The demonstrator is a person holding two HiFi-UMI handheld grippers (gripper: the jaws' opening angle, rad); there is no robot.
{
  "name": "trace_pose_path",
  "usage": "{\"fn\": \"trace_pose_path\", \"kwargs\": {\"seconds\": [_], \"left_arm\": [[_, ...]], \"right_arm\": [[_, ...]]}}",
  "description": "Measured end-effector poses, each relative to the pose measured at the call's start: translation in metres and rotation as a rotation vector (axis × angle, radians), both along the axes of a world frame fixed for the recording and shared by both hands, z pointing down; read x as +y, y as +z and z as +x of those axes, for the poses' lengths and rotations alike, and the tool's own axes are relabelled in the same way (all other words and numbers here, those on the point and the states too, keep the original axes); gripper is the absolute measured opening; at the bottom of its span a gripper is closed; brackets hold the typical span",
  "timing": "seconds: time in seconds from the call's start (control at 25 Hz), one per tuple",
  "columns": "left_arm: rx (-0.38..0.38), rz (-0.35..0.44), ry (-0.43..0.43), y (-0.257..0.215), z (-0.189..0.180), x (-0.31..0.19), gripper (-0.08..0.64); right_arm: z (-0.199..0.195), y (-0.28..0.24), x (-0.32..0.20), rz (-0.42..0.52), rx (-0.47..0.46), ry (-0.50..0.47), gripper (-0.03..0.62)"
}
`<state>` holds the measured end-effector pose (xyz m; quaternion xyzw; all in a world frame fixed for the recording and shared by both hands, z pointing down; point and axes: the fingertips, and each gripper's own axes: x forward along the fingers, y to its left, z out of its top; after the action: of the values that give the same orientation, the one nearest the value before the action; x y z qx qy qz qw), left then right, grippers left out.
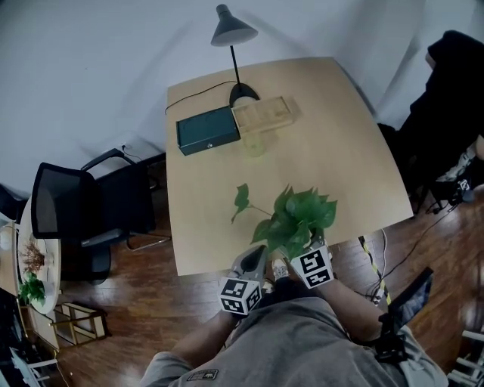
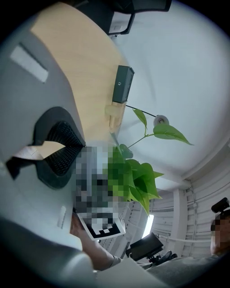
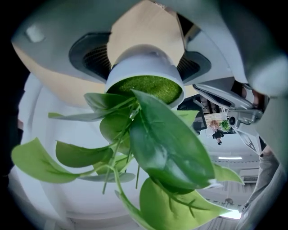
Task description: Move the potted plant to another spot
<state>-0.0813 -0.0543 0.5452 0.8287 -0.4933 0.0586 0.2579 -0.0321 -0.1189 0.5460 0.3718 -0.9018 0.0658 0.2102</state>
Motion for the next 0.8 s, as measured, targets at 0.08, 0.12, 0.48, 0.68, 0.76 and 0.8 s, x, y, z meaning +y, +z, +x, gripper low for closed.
{"fn": "trace_pose_path", "kwargs": {"seconds": [0.08, 0.12, 0.48, 0.68, 0.76, 0.8], "left_arm": [[0.004, -0.017, 0.013, 0.006, 0.003, 0.013, -0.006], [0.005, -0.027, 0.018, 0.008, 0.005, 0.018, -0.006], [-0.011, -0.067, 0.045, 0.016, 0.028, 0.046, -0.006], [-0.049, -0.095, 0.026, 0.031, 0.061, 0.042, -0.006], [-0.054, -0.107, 0.01, 0.035, 0.071, 0.042, -0.006], [-0.055, -0.114, 0.006, 0.036, 0.073, 0.044, -0.006]], "right_arm": [[0.007, 0.005, 0.011, -0.014, 0.007, 0.02, 0.462], [0.011, 0.007, 0.016, -0.021, 0.01, 0.029, 0.462], [0.043, 0.03, 0.042, -0.064, 0.027, 0.062, 0.462], [0.079, 0.056, 0.035, -0.097, 0.005, 0.063, 0.462], [0.092, 0.065, 0.028, -0.105, 0.002, 0.065, 0.462], [0.094, 0.067, 0.025, -0.107, 0.001, 0.069, 0.462]]}}
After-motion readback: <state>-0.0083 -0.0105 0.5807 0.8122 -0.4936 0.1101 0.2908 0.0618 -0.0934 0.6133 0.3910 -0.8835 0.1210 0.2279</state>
